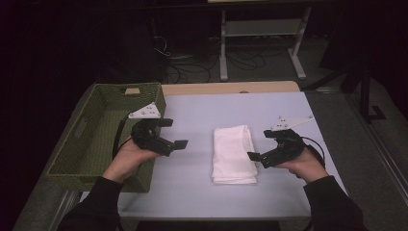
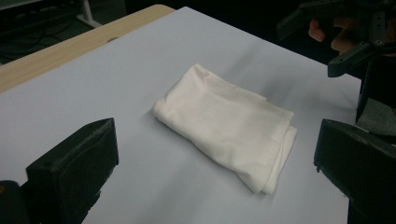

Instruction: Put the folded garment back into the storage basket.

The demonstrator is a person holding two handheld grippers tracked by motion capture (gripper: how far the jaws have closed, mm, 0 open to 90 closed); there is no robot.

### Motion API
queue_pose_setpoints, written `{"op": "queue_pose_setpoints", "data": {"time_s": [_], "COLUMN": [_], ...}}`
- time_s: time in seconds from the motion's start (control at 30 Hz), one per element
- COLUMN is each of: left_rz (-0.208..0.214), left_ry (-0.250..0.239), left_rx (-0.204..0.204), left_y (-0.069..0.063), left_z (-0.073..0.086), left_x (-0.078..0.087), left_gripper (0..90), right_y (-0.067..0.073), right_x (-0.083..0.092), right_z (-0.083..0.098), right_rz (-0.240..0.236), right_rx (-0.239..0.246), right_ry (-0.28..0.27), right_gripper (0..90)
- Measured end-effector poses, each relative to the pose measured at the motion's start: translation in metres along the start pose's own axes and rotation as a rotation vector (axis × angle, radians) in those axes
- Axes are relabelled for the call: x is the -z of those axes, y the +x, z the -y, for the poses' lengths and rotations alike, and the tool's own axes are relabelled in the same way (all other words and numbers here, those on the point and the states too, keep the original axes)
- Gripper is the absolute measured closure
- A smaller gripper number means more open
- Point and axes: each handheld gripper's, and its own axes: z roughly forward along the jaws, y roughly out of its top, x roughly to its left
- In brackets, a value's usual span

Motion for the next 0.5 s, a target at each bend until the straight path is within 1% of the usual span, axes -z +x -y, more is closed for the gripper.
{"op": "queue_pose_setpoints", "data": {"time_s": [0.17, 0.5], "left_rz": [0.011, 0.035], "left_ry": [0.010, 0.024], "left_rx": [-0.010, -0.015], "left_y": [-0.004, -0.008], "left_z": [-0.002, -0.006], "left_x": [-0.010, -0.027], "left_gripper": [0.0, 0.0], "right_y": [-0.001, -0.001], "right_x": [-0.001, -0.001], "right_z": [0.000, 0.001], "right_rz": [-0.001, -0.005], "right_rx": [-0.001, -0.001], "right_ry": [0.001, 0.002], "right_gripper": [0.0, 0.0]}}
